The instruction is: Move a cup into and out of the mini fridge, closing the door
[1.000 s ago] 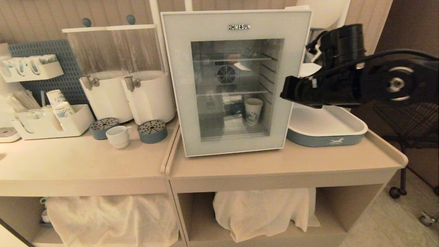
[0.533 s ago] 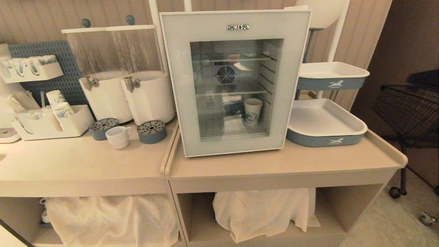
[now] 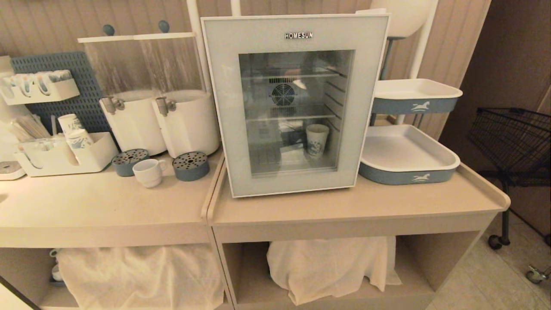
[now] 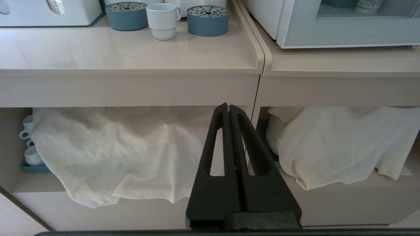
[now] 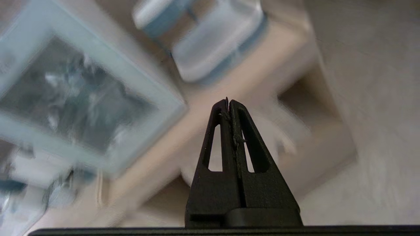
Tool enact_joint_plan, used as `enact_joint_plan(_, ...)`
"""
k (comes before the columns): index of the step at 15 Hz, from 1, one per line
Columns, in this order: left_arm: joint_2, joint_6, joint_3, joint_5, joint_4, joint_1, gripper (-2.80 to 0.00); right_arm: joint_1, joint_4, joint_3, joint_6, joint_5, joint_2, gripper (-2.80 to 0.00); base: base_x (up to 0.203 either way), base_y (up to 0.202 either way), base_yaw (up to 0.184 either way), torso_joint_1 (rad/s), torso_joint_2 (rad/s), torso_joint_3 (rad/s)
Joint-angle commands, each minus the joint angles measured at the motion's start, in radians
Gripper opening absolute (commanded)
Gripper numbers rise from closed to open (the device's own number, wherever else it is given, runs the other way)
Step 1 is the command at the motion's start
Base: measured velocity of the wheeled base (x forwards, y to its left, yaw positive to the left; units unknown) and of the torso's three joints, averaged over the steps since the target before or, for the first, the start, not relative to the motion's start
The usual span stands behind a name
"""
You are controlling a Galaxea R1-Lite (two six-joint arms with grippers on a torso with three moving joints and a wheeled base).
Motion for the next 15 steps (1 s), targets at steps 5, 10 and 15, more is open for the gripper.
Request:
enact_joint_plan(5, 0.001, -0.001, 0.0, 0.0, 0.0, 0.001, -2.8, -0.058, 0.195, -0.046, -0.113, 0.577, -0.138, -2.8, 0.0, 0.0, 0.0, 0.0, 0.0, 0.0)
enact_joint_plan(10, 0.001, -0.001, 0.0, 0.0, 0.0, 0.001, -2.8, 0.035, 0.133, 0.112, -0.171, 0.559, -0.293, -2.8, 0.0, 0.0, 0.0, 0.0, 0.0, 0.0)
enact_joint_plan(15, 0.001, -0.001, 0.0, 0.0, 0.0, 0.001, -2.8, 0.016, -0.337, 0.559, -0.348, 0.115, -0.414, -2.8, 0.0, 0.0, 0.0, 0.0, 0.0, 0.0)
